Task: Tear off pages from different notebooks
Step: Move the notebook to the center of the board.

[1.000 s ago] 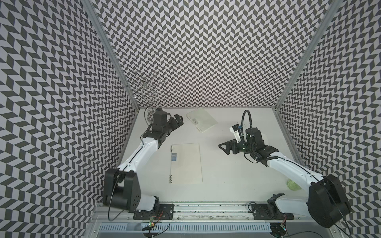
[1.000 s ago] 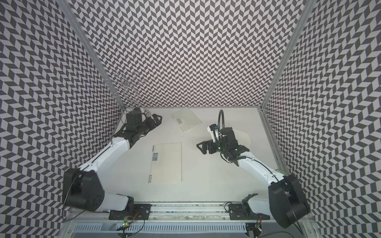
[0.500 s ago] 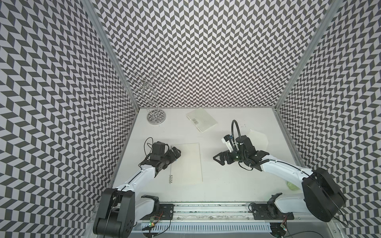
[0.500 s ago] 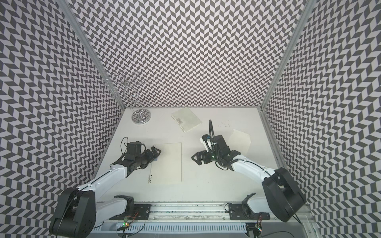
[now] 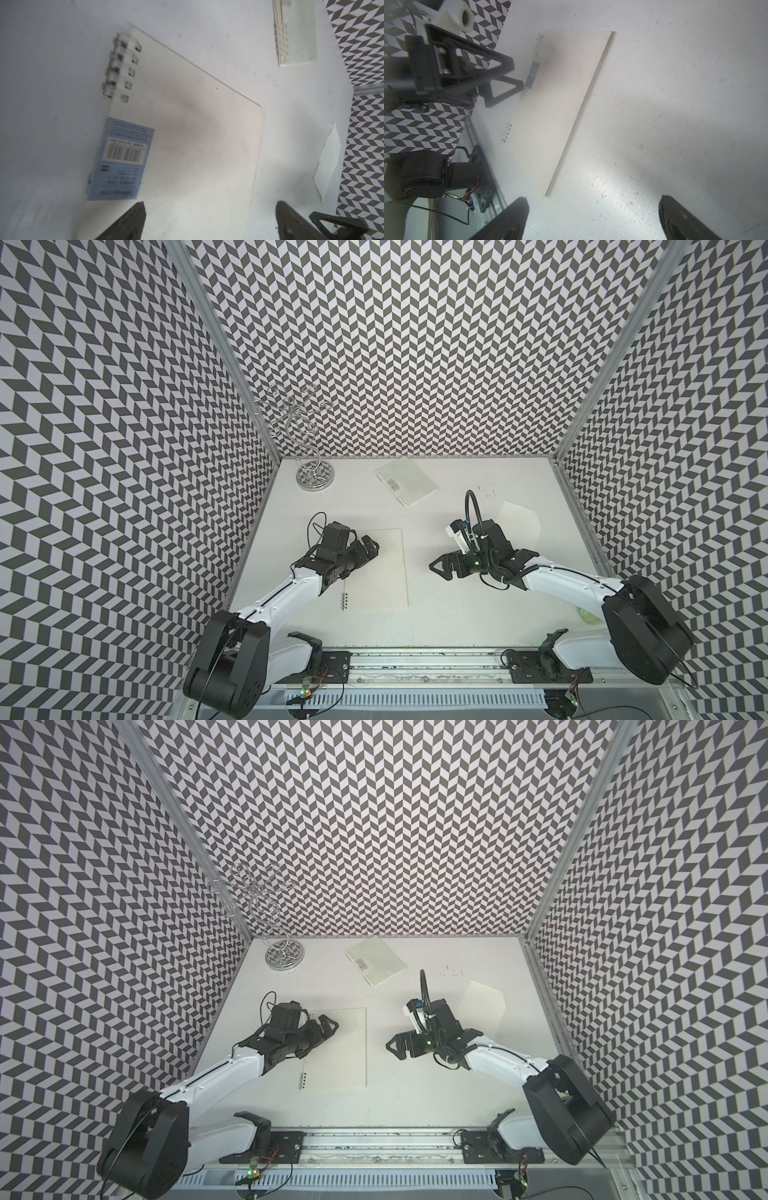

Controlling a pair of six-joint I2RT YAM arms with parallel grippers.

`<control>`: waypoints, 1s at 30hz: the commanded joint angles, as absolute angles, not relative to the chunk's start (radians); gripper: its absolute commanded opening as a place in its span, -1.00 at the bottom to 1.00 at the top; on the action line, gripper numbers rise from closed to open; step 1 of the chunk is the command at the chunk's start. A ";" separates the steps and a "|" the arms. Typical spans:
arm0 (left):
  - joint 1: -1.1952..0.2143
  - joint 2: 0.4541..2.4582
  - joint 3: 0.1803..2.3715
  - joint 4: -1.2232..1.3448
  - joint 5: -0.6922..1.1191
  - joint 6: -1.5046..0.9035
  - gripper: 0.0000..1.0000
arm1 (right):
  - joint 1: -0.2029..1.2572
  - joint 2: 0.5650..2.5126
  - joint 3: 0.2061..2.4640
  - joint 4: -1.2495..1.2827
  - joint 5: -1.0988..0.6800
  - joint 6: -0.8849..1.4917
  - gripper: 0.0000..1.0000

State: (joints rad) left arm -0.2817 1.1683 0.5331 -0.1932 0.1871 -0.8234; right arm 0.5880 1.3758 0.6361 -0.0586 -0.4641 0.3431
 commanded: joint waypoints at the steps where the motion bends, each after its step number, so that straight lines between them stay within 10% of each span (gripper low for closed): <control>1: -0.192 1.150 0.512 -0.260 0.166 -0.762 0.98 | 0.598 1.359 0.626 -0.007 -0.452 0.353 1.00; 30: -0.485 1.429 0.525 0.153 0.346 -0.996 0.98 | 0.644 1.610 0.698 0.044 -0.391 0.429 0.58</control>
